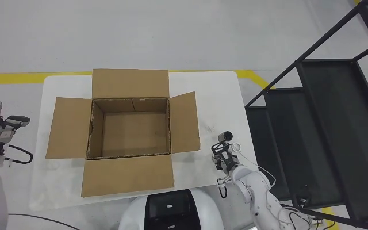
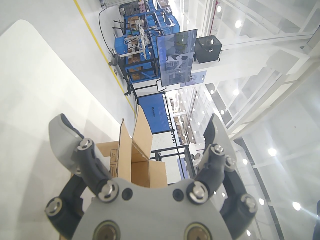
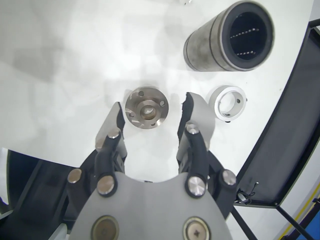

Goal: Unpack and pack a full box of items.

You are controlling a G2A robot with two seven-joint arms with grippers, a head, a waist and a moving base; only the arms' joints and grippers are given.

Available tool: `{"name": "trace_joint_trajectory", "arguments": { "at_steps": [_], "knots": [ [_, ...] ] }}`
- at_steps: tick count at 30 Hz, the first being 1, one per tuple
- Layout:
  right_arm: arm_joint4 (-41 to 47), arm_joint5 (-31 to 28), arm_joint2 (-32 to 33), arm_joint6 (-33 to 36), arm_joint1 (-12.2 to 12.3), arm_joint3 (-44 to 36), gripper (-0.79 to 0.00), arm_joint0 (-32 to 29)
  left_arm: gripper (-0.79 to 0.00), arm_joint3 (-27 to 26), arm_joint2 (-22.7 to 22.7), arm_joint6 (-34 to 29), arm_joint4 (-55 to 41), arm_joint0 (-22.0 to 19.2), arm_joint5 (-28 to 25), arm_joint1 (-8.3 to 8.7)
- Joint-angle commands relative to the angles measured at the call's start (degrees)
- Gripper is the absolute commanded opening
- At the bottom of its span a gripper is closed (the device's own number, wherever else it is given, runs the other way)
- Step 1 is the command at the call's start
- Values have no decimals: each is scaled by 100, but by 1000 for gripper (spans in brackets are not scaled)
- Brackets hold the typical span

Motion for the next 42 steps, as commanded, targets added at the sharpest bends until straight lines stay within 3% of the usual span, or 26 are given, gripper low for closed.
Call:
{"name": "trace_joint_trajectory", "arguments": {
  "at_steps": [1,7,11,17,26,27,30,32,35,42],
  "knots": [
    [251,-149,157,-41,22,-257,0,-179,0,0,0,0,0,0,0,0],
    [1477,-1227,1098,-459,139,-988,0,-986,0,0,0,0,0,0,0,0],
    [1847,-1740,1514,-449,208,-1008,0,-1223,0,0,0,0,0,0,0,0],
    [1889,-1894,1204,-238,242,-540,0,-787,0,0,0,0,0,0,0,0],
    [1688,-1454,552,-37,234,458,0,139,0,0,0,0,0,0,0,0],
    [1715,-1406,521,-13,234,543,-15,201,0,0,0,0,0,0,0,0],
    [1741,-1268,462,59,239,705,-172,330,0,0,0,0,0,0,0,0],
    [1756,-1164,440,102,244,778,-234,378,0,0,0,0,0,0,0,0],
    [1819,-990,409,112,247,881,-428,439,0,0,0,0,0,0,0,0],
    [1780,-750,284,80,260,966,-483,528,0,0,0,0,0,0,0,0]
  ]
}}
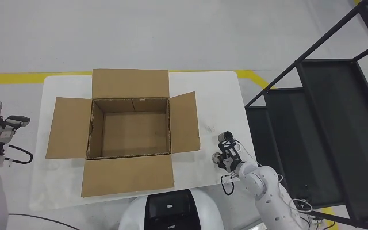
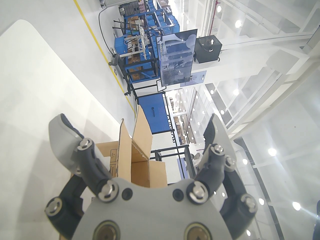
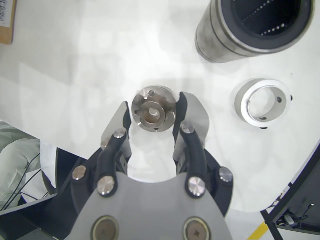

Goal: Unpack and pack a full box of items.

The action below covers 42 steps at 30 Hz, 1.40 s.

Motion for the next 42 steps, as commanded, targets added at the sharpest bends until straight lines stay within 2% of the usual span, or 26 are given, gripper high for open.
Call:
{"name": "trace_joint_trajectory", "arguments": {
  "at_steps": [1,11,14,15,16,25,36,42],
  "knots": [
    [-88,74,-38,44,9,20,-489,24,0,0,0,0,0,0,0,0],
    [-425,287,-200,109,47,24,-486,100,0,0,0,0,0,0,0,0],
    [-502,336,-258,126,56,19,-570,111,0,0,0,0,0,0,0,0],
    [-518,351,-268,122,59,17,-708,114,0,0,0,0,0,0,0,0],
    [-521,361,-277,117,62,17,-785,114,0,0,0,0,0,0,0,0],
    [-474,366,-165,166,114,-390,-785,-69,0,0,0,0,0,0,0,0],
    [446,-2,534,307,222,-1695,-785,-932,0,0,0,0,0,0,0,0],
    [469,-48,407,320,244,-1568,-785,-824,0,0,0,0,0,0,0,0]
  ]
}}
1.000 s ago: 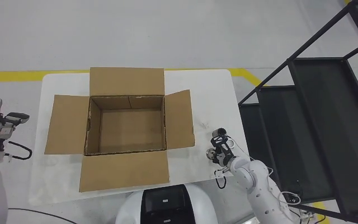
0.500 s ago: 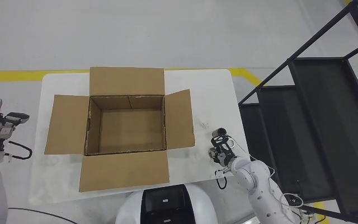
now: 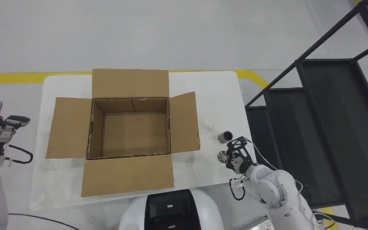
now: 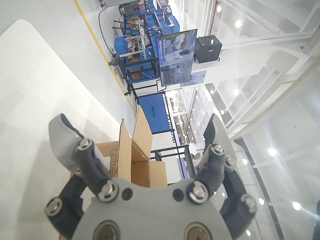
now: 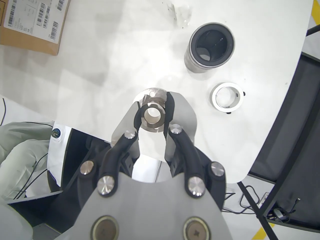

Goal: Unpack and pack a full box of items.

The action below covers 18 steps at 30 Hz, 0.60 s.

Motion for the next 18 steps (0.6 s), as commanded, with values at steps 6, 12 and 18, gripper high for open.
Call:
{"name": "trace_joint_trajectory", "arguments": {
  "at_steps": [6,12,18],
  "knots": [
    [-110,128,-297,7,7,309,-785,297,0,0,0,0,0,0,0,0],
    [-592,303,-665,33,8,639,-785,545,0,0,0,0,0,0,0,0],
    [-1244,576,-1128,-30,-9,1011,-785,824,0,0,0,0,0,0,0,0]
  ]
}}
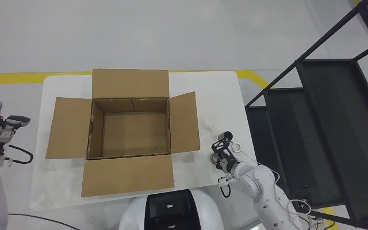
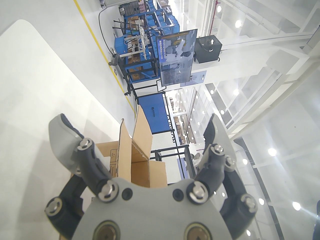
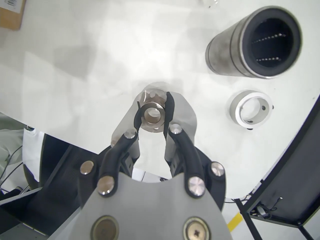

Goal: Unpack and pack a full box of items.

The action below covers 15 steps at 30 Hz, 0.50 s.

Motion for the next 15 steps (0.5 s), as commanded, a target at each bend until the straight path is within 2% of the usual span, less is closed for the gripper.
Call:
{"name": "trace_joint_trajectory", "arguments": {
  "at_steps": [1,9,11,12,13,14,15],
  "knots": [
    [-107,66,-86,-26,-4,69,-785,46,0,0,0,0,0,0,0,0],
    [-278,378,-221,-120,-11,346,-785,179,0,0,0,0,0,0,0,0],
    [-311,431,-220,-128,-7,315,-431,170,0,0,0,0,0,0,0,0],
    [-331,447,-206,-128,-2,277,-283,150,0,0,0,0,0,0,0,0],
    [-358,463,-187,-131,4,235,-188,123,0,0,0,0,0,0,0,0],
    [-401,471,-170,-127,11,197,-145,97,0,0,0,0,0,0,0,0],
    [-448,467,-160,-115,18,160,-169,69,0,0,0,0,0,0,0,0]
  ]
}}
